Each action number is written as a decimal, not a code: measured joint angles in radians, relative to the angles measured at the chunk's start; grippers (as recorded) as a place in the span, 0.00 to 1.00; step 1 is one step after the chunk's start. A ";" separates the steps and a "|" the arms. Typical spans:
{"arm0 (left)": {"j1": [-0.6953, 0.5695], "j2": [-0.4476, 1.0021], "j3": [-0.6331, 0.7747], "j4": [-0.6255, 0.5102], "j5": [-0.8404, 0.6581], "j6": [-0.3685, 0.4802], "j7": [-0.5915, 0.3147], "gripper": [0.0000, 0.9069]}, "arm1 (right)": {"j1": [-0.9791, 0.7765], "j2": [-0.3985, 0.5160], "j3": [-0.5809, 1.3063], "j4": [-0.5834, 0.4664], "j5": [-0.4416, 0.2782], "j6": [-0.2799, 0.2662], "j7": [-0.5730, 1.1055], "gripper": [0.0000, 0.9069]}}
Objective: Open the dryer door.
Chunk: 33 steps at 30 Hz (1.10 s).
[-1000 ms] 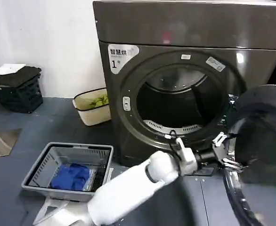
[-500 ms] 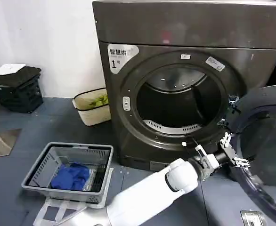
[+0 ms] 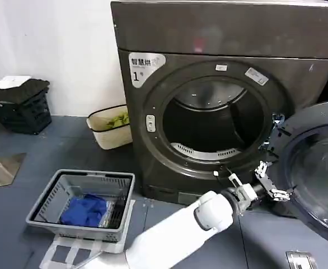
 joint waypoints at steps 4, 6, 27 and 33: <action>0.027 0.000 -0.021 -0.088 -0.057 0.084 0.035 1.00 | 0.005 -0.013 -0.013 -0.011 -0.006 0.003 -0.006 1.00; 0.042 0.000 -0.035 -0.141 -0.086 0.125 0.037 1.00 | 0.007 -0.020 -0.020 -0.015 -0.014 0.003 -0.013 1.00; 0.410 0.717 -0.495 -0.792 -0.516 0.512 -0.200 1.00 | 0.053 -0.094 -0.117 -0.027 0.064 0.036 -0.115 1.00; 0.513 0.881 -0.659 -0.809 -0.765 0.541 -0.389 1.00 | 0.059 -0.098 -0.153 -0.013 0.105 0.036 -0.148 1.00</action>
